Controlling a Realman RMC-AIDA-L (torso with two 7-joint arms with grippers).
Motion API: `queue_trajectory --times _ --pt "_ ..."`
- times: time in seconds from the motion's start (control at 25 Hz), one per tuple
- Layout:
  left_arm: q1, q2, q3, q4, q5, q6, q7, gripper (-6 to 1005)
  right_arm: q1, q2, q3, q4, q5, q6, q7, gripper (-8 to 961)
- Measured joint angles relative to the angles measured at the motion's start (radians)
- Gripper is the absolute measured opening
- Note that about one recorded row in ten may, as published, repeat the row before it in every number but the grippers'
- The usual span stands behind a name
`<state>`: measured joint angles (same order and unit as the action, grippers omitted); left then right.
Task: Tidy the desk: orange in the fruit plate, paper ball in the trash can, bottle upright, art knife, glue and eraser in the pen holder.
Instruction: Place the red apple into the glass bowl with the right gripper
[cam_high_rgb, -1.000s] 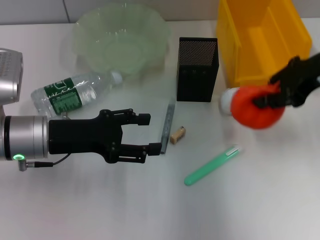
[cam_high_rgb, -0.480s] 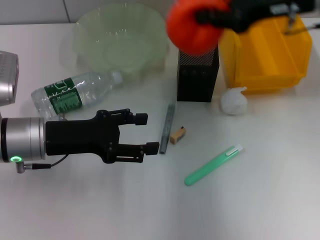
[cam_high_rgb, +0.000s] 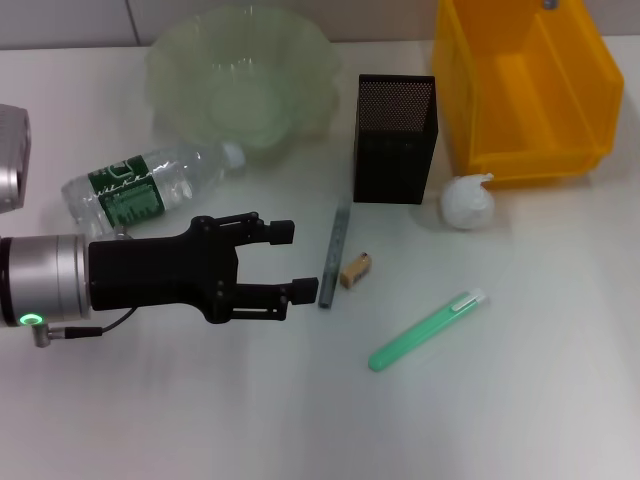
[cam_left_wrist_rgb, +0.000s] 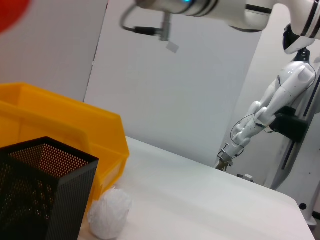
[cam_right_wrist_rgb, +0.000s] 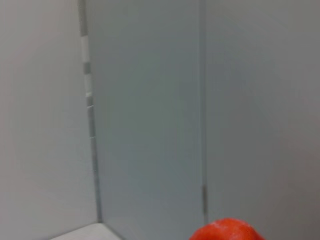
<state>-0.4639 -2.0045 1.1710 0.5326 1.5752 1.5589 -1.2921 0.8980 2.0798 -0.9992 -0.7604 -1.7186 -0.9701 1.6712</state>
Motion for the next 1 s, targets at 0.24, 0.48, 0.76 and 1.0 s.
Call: queue_trajectory --times 0.24,0.48,0.76,1.0 --pt "0.001 -0.003 -0.001 0.0 -0.001 0.0 0.008 844 0.094 0.002 -0.001 0.111 0.009 0.133 -0.017 48" --pt "-0.005 -0.007 -0.002 0.0 -0.002 0.0 0.008 844 0.192 0.007 -0.003 0.213 0.063 0.196 -0.099 46" --pt "-0.006 -0.012 -0.002 0.004 -0.002 0.0 0.008 844 0.274 0.009 -0.003 0.292 0.116 0.244 -0.179 43" --pt "-0.005 -0.013 -0.005 0.006 -0.002 0.0 0.008 843 0.297 0.009 -0.002 0.316 0.123 0.255 -0.19 42"
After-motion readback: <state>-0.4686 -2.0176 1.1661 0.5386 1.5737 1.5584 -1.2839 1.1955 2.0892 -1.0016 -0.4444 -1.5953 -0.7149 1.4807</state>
